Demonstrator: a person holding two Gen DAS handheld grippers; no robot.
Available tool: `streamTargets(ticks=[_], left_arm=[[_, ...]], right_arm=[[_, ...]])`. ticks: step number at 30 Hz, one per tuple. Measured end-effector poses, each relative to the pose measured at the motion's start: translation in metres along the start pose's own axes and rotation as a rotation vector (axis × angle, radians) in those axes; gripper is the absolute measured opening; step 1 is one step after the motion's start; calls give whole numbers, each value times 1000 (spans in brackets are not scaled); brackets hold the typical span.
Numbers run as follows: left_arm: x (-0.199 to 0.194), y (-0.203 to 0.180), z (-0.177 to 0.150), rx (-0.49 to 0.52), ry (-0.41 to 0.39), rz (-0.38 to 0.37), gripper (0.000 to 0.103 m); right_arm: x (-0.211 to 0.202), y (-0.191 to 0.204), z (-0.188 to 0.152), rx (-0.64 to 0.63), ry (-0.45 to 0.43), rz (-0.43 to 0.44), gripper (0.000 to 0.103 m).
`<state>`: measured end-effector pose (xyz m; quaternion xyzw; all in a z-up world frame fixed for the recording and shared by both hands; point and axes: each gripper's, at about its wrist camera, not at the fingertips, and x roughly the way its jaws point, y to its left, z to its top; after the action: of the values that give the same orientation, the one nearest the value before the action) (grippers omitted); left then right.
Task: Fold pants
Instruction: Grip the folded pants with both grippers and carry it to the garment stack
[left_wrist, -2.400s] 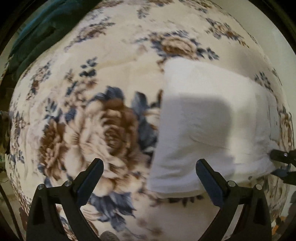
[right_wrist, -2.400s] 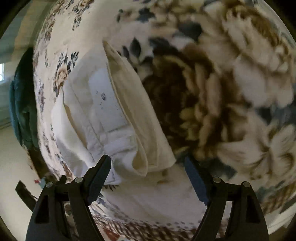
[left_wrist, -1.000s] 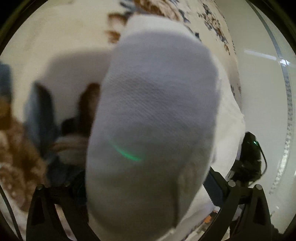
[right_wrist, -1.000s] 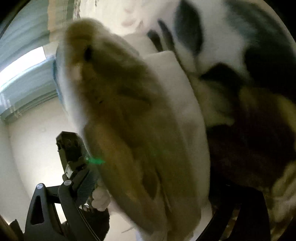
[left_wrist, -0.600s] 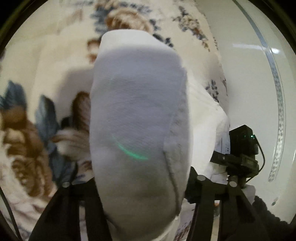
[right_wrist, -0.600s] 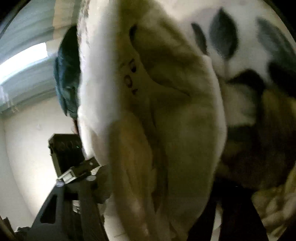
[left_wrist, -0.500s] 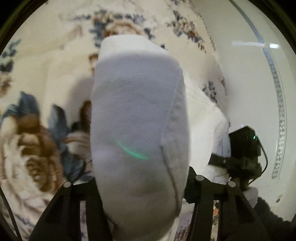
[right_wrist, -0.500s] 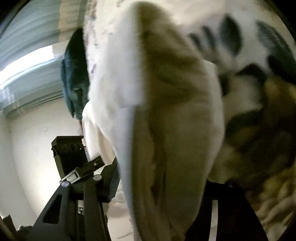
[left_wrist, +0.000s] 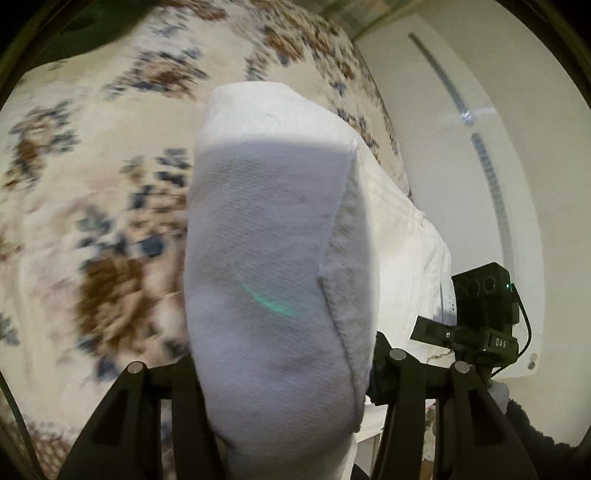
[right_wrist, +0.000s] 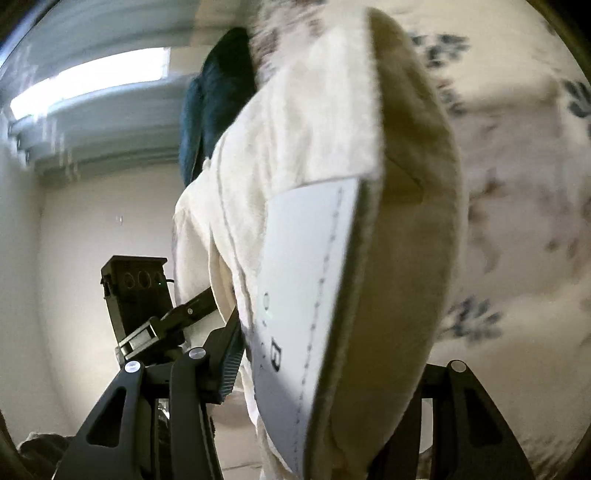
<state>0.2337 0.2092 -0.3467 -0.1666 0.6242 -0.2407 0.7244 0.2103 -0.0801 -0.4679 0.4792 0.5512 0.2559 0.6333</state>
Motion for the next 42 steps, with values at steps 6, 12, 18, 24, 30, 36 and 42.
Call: streamTargets(ticks=[6,12,18,24,30,36,42], left_arm=[[-149,91,-43,26,-29,-26,48],[-292,201,-62,11,-87,42,48],[-398,310,-59,-69,-187,117,48],[-461,410,-44,-157,-235,162,48],[-478,504,-17,-170,-222,119,48],[-477,595,11,-139,-144,49,48],[-443,669,29,-147,-47,3,48]], right_arm=[[109,126,-83,-24,-35,-41,54],[248,238,-150,-42,2,30,54],[427,344,-152,-142,133,91,54],[564,403,-116,-211,245,132,54],[651,423,-88,-253,276,89,54],[743,432,-90,-217,219,33,54],[808,385,-95,-118,173,-12,54]])
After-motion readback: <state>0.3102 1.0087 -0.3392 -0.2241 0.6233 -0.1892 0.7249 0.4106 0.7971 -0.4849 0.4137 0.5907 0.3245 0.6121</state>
